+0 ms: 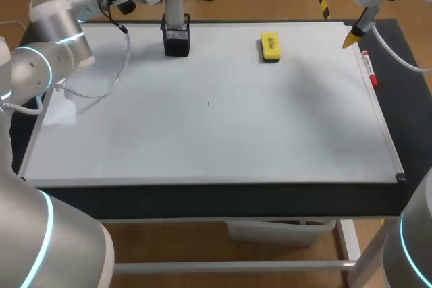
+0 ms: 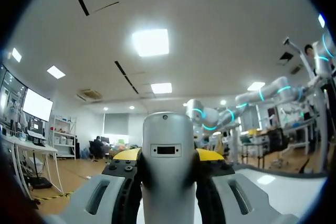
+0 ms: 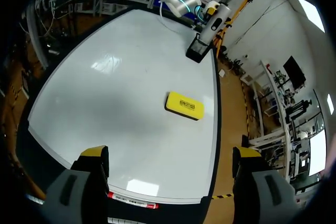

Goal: Pick up the inspection probe, press it on each red-marked spot on the whiteboard one by one, put down the probe, pick up the eraser, and wipe off all the red marks.

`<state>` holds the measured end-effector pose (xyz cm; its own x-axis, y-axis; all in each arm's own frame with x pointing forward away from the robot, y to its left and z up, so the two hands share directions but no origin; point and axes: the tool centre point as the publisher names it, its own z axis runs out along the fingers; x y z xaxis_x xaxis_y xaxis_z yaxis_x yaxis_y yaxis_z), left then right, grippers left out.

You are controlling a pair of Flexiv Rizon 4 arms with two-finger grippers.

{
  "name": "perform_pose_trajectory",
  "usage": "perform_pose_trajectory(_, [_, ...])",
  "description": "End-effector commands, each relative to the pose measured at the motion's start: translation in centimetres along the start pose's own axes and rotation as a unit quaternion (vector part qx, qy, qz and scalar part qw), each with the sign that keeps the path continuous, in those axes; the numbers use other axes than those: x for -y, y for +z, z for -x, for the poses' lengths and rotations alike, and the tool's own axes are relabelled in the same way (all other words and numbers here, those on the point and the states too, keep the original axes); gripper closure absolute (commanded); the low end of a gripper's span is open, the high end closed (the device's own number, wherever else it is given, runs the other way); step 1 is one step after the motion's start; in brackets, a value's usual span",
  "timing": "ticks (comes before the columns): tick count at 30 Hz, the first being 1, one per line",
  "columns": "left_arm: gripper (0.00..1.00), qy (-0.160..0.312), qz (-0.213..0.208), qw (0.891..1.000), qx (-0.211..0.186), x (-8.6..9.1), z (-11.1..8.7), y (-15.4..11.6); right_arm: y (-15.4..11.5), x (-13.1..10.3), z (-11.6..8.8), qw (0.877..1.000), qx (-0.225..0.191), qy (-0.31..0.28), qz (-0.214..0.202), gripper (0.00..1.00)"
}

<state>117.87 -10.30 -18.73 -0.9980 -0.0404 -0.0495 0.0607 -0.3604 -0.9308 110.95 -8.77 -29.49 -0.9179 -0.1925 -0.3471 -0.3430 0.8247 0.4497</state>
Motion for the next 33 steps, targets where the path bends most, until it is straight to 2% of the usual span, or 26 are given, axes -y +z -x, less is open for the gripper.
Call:
perform_pose_trajectory(1, [1.0,0.0,-0.005,0.993,-0.117,-0.8,0.7,-0.2,-0.1,0.0,0.0,1.0,-0.001,-0.001,-0.002,0.0])
perform_pose_trajectory(33, [1.0,-0.017,0.013,0.993,-0.117,-6.1,1.1,-1.9,-0.1,0.0,0.0,1.0,-0.001,-0.001,-0.002,0.0])
